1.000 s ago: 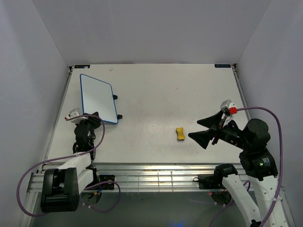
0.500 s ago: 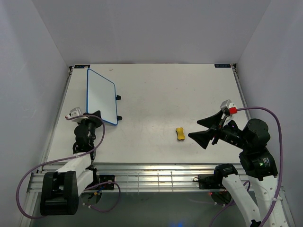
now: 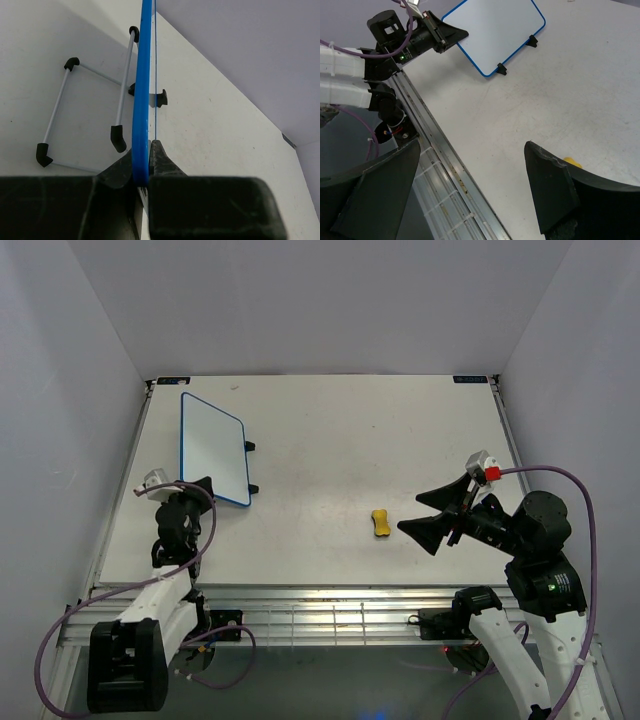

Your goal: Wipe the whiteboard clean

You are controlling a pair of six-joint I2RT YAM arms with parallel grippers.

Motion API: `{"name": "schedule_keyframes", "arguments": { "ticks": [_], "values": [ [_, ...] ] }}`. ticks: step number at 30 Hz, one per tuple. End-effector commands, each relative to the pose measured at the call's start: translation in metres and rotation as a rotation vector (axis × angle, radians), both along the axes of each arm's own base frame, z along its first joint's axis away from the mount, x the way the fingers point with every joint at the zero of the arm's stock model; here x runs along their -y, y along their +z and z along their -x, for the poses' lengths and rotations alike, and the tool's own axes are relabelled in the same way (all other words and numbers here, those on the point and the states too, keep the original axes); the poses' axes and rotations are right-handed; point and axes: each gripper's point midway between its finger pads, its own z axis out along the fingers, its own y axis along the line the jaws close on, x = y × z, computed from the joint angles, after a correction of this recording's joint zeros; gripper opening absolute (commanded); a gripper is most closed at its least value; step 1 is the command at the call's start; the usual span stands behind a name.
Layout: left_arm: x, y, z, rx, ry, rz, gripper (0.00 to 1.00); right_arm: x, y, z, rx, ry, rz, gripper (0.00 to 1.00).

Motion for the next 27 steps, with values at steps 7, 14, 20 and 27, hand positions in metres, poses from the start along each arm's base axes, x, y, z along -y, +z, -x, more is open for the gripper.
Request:
{"name": "schedule_keyframes", "arguments": {
  "ticks": [7,14,20,27],
  "values": [
    [-0.003,-0.022,0.021,-0.138,0.016,-0.002,0.03,-0.004,0.014,0.001,0.051,0.027,-0.031,0.90],
    [-0.004,-0.028,0.033,-0.138,0.018,-0.017,0.10,-0.004,0.015,0.003,0.058,0.026,-0.038,0.90],
    [-0.003,-0.037,0.038,-0.149,0.024,0.011,0.29,-0.003,0.013,0.004,0.054,0.026,-0.038,0.90],
    [-0.002,-0.050,0.038,-0.201,0.038,0.054,0.40,-0.004,0.009,0.002,0.041,0.028,-0.039,0.90]
  ]
}}
